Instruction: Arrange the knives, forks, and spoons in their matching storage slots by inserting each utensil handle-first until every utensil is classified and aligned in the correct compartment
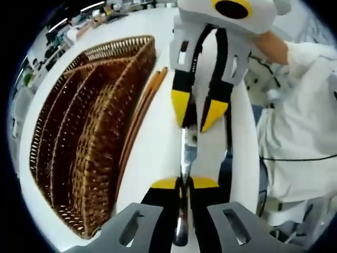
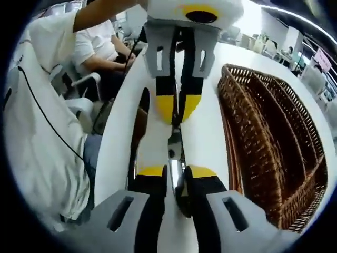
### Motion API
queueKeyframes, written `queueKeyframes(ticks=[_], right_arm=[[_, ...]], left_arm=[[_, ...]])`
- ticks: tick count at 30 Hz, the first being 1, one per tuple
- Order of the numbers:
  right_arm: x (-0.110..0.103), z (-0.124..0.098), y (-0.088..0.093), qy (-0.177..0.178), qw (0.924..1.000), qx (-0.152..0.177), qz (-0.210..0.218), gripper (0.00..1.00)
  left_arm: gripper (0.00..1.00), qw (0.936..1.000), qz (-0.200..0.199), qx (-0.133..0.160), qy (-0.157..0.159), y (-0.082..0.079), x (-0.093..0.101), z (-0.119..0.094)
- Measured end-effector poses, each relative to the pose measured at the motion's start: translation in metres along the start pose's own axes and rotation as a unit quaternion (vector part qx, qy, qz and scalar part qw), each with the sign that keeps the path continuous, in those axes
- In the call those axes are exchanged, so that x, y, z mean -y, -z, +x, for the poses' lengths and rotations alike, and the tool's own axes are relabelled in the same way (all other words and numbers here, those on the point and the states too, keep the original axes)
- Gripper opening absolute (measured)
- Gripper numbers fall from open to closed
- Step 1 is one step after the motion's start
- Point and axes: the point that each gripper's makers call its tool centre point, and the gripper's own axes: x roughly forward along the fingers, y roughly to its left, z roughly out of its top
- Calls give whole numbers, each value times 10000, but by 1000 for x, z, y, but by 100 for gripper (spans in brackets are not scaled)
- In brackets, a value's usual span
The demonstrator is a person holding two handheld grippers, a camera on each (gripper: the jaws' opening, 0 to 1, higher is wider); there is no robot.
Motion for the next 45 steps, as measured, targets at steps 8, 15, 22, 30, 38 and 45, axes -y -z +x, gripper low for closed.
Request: queueKeyframes(ticks=[8, 15, 22, 30, 38, 45], right_arm=[[-1, 1, 4, -481, 9921, 45, 1158, 13], [10, 1, 4, -842, 9782, 190, 1891, 13], [-2, -2, 4, -976, 9686, 337, 2261, 13], [-10, -1, 4, -816, 9749, 264, 2055, 14], [-11, 2, 5, -256, 9985, 17, 480, 14], [-3, 8, 3, -42, 9996, -226, 134, 9]], left_arm=[[7, 9989, 327, -31, -321, 0, 5, 0], [7, 9956, 689, -92, -626, -3, 0, 0], [7, 9950, 718, 123, -683, -18, 4, 6], [7, 9973, 532, 201, -463, -20, 5, 7], [7, 9987, 411, 231, -169, -18, 2, 7], [7, 9992, 311, 187, -156, -18, 1, 8]])
